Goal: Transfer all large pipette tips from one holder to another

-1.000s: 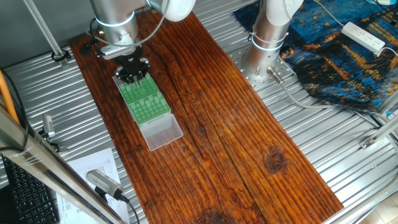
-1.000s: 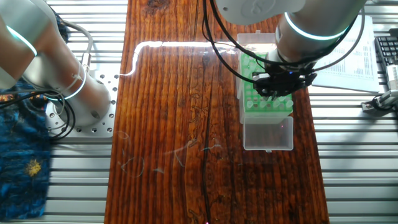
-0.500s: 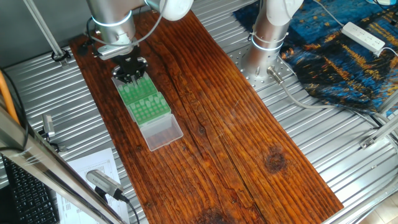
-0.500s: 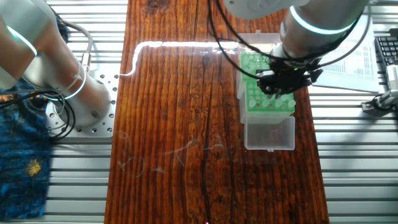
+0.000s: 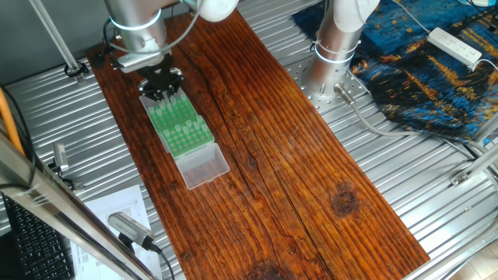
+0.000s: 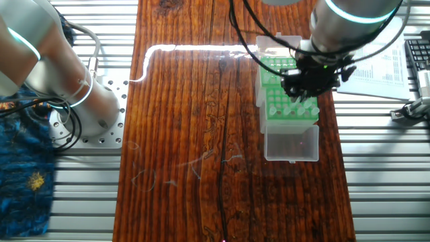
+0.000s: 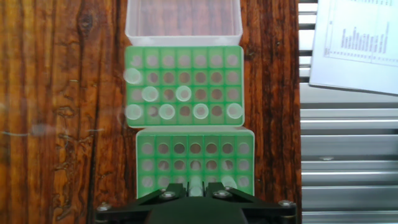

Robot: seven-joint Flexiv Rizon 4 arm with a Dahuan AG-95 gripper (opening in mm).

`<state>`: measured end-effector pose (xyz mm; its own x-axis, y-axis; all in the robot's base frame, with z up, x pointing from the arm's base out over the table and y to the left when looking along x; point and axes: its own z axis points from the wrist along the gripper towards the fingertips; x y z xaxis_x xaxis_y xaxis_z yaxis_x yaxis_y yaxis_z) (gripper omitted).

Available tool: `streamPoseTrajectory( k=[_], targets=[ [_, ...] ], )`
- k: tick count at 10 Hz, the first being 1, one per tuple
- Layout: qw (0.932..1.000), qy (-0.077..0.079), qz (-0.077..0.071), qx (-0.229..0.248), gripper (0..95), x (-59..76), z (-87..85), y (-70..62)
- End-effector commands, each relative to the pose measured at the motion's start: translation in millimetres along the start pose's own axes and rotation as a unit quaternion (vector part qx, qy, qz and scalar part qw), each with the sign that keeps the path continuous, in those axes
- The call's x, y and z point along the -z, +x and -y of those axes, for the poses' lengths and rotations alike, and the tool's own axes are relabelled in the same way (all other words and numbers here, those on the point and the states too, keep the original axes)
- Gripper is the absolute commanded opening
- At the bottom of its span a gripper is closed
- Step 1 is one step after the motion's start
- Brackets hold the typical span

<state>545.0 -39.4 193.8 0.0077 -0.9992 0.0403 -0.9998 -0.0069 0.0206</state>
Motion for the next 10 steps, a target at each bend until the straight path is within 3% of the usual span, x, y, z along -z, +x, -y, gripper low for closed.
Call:
streamPoseTrajectory(
  k=[1, 2, 10],
  targets=[
    [1.0, -0.001, -0.001, 0.0, 0.0, 6.9, -1.3, -0.8],
    [1.0, -0.001, -0.003, -0.001, 0.0, 16.1, -3.7, -2.1],
    [1.0, 0.0, -0.001, -0.002, 0.0, 46.2, -5.7, 0.2]
  ],
)
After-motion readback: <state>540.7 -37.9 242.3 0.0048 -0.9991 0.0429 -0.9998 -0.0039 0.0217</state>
